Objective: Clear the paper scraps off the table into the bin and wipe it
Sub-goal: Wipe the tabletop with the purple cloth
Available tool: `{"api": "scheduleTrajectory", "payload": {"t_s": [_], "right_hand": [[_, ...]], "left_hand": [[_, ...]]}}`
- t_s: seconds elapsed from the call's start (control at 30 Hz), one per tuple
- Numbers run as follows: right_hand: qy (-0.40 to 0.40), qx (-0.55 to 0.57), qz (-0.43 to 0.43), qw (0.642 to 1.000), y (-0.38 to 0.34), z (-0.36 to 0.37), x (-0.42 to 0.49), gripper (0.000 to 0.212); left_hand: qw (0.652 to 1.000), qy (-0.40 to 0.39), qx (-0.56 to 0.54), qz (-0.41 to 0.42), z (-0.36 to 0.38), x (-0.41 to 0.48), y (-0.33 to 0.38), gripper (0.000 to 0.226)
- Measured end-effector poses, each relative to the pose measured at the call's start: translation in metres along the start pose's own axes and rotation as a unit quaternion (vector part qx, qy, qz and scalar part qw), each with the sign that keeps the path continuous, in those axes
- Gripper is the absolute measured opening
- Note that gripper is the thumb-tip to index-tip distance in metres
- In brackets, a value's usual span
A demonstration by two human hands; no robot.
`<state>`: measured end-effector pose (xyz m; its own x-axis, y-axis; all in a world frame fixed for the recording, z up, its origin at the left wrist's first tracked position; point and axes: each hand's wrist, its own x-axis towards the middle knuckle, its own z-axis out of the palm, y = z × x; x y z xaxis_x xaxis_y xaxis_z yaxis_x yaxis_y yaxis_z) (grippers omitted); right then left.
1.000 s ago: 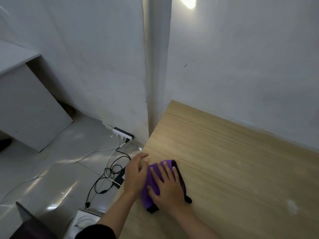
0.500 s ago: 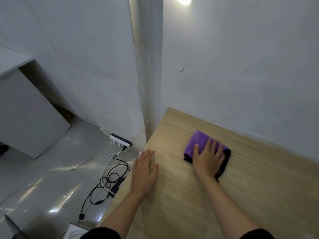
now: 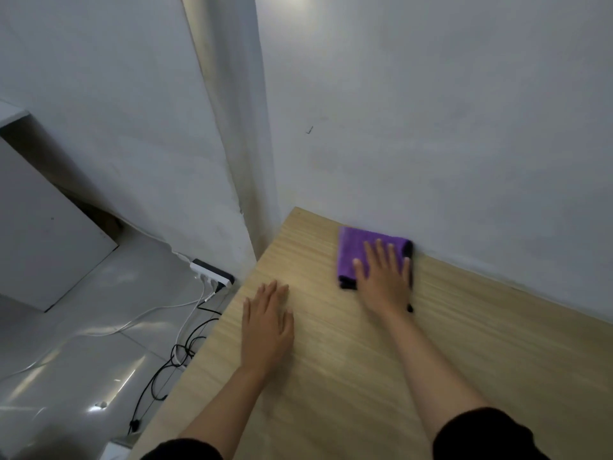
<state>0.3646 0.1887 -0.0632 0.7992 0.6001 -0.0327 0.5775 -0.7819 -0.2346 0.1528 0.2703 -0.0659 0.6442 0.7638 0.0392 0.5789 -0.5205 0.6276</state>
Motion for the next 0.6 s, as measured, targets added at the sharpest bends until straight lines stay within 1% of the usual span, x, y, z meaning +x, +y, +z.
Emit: {"api": "scheduleTrajectory", "payload": {"t_s": [0.07, 0.1, 0.17, 0.2, 0.23, 0.27, 0.3, 0.33, 0.4, 0.43, 0.47, 0.53, 0.57, 0.6], "right_hand": [[0.033, 0.000, 0.089, 0.995, 0.046, -0.010, -0.019, 0.055], [0.034, 0.007, 0.139, 0.990, 0.064, -0.016, -0.029, 0.056], [0.011, 0.036, 0.231, 0.972, 0.079, -0.028, -0.043, 0.057], [-0.002, 0.049, 0.254, 0.966, 0.075, -0.030, -0.048, 0.058], [-0.013, 0.053, 0.250, 0.967, 0.065, -0.030, -0.054, 0.059], [-0.021, 0.052, 0.214, 0.975, 0.049, -0.027, -0.062, 0.058], [-0.026, 0.048, 0.148, 0.987, 0.028, -0.019, -0.073, 0.057], [-0.020, 0.042, 0.063, 0.997, 0.005, -0.009, -0.088, 0.056], [-0.014, 0.006, -0.094, 0.995, -0.038, 0.010, -0.131, 0.055], [-0.030, -0.001, -0.137, 0.990, -0.050, 0.017, -0.151, 0.055], [-0.042, -0.004, -0.157, 0.987, -0.053, 0.019, -0.164, 0.055], [-0.038, -0.011, -0.149, 0.988, -0.032, 0.019, -0.178, 0.055], [-0.028, -0.011, -0.122, 0.992, -0.013, 0.016, -0.184, 0.055], [-0.014, -0.013, -0.078, 0.997, 0.008, 0.013, -0.191, 0.056]], "left_hand": [[1.000, -0.007, 0.019, -0.002, 0.003, -0.003, 0.004, 0.054], [1.000, -0.008, 0.024, -0.004, 0.004, -0.004, 0.005, 0.048], [0.999, -0.012, 0.035, -0.003, 0.002, -0.006, 0.008, 0.044], [0.999, -0.016, 0.042, 0.000, 0.000, -0.008, 0.008, 0.044], [0.999, -0.022, 0.049, 0.002, 0.000, -0.012, 0.008, 0.044], [0.998, -0.026, 0.053, 0.003, -0.001, -0.017, 0.009, 0.046], [0.998, -0.030, 0.054, 0.002, -0.002, -0.023, 0.010, 0.050], [0.998, -0.035, 0.055, 0.001, -0.002, -0.030, 0.011, 0.055], [0.998, -0.045, 0.050, -0.008, -0.004, -0.048, 0.010, 0.063], [0.998, -0.044, 0.044, -0.019, -0.006, -0.057, 0.007, 0.066], [0.998, -0.040, 0.041, -0.028, -0.010, -0.067, 0.002, 0.065], [0.998, -0.031, 0.050, -0.024, -0.022, -0.086, -0.011, 0.064], [0.998, -0.032, 0.054, -0.015, -0.029, -0.096, -0.018, 0.067], [0.998, -0.032, 0.053, -0.008, -0.037, -0.106, -0.026, 0.071]]}}
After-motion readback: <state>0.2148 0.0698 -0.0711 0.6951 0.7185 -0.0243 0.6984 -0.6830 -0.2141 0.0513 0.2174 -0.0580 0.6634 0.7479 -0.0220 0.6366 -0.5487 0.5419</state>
